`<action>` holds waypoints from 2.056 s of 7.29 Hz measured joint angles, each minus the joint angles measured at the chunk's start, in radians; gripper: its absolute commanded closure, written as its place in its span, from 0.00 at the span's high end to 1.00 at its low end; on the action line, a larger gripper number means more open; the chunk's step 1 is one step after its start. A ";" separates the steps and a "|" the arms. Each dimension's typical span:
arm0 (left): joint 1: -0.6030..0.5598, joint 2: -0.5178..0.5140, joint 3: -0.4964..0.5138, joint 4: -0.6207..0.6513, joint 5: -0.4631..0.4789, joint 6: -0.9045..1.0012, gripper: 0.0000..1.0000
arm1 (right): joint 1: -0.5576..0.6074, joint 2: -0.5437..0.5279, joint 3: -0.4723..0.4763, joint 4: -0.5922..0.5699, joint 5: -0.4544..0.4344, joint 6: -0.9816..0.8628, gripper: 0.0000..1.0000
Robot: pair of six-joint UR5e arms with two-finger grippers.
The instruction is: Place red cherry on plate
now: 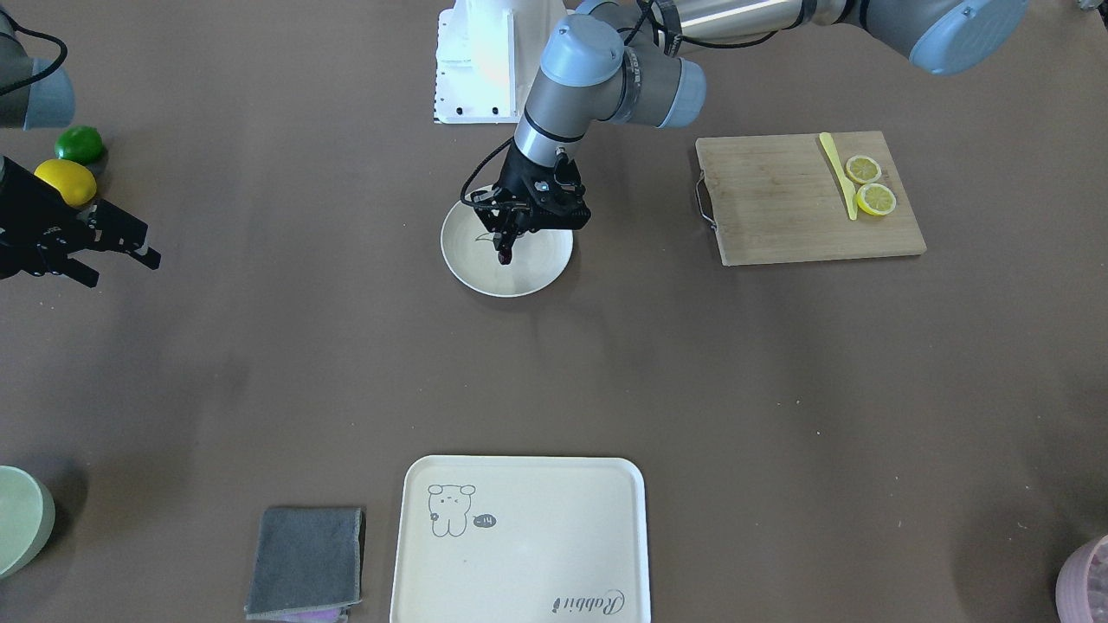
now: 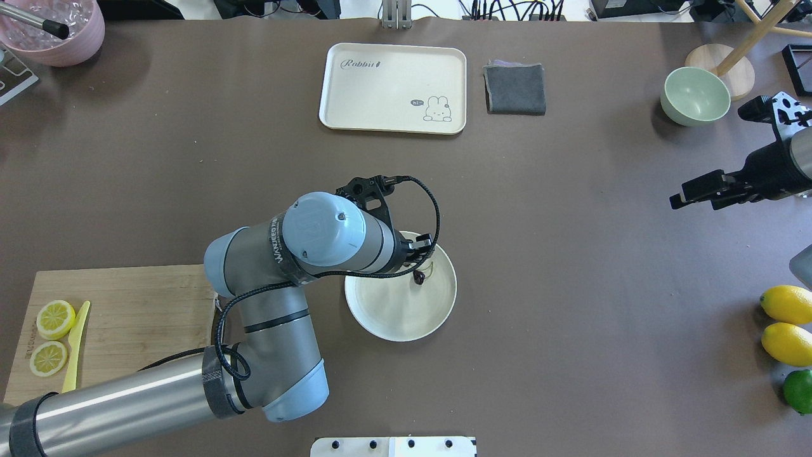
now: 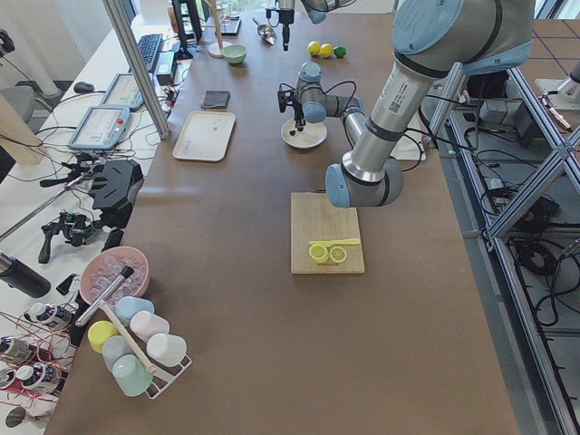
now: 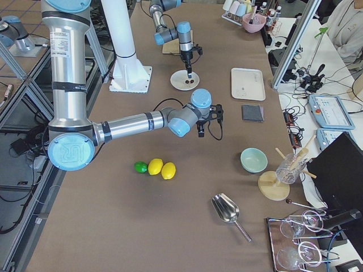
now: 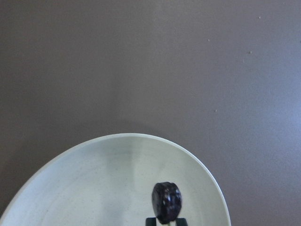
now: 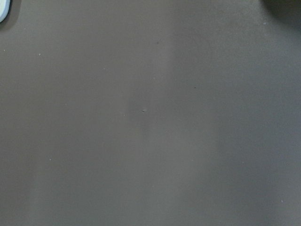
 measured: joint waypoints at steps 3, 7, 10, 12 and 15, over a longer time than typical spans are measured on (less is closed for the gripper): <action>-0.103 0.112 -0.153 0.084 -0.077 0.085 0.97 | 0.048 -0.002 0.011 -0.002 0.001 -0.031 1.00; -0.507 0.466 -0.252 0.114 -0.380 0.816 0.97 | 0.124 -0.022 -0.018 -0.041 -0.009 -0.178 1.00; -0.886 0.592 -0.034 0.115 -0.622 1.464 0.97 | 0.212 -0.029 -0.059 -0.172 -0.018 -0.432 1.00; -1.007 0.658 0.057 0.114 -0.643 1.630 0.98 | 0.301 -0.062 -0.090 -0.192 -0.001 -0.551 1.00; -1.054 0.689 0.067 0.113 -0.657 1.694 0.98 | 0.372 -0.081 -0.104 -0.210 0.006 -0.577 1.00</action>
